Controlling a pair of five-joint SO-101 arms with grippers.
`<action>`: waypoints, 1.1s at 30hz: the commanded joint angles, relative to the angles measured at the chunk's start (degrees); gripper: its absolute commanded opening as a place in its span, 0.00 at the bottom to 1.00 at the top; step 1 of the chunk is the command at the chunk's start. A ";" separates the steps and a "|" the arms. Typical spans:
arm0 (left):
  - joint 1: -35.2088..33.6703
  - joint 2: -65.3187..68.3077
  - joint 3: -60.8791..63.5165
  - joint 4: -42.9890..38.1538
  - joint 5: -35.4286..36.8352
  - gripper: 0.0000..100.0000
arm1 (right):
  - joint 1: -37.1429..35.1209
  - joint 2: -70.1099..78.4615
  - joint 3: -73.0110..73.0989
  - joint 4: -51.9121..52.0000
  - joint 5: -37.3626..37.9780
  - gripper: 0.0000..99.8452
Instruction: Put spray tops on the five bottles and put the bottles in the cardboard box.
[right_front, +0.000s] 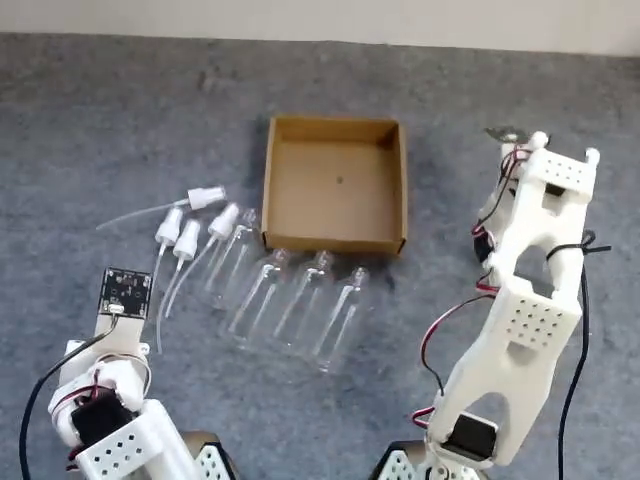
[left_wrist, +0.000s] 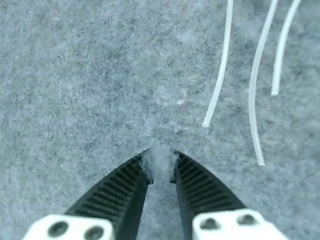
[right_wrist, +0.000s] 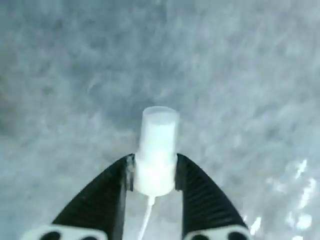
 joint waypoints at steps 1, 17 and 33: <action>1.45 -0.57 1.10 0.35 0.62 0.01 | -1.36 -3.12 -8.92 4.97 -4.75 0.00; 1.45 -0.57 1.10 0.35 0.62 0.01 | -47.96 -19.03 -13.85 2.86 -39.47 0.00; 1.45 -0.57 1.10 0.35 0.62 0.01 | -67.03 -2.42 -14.46 -18.86 -62.77 0.01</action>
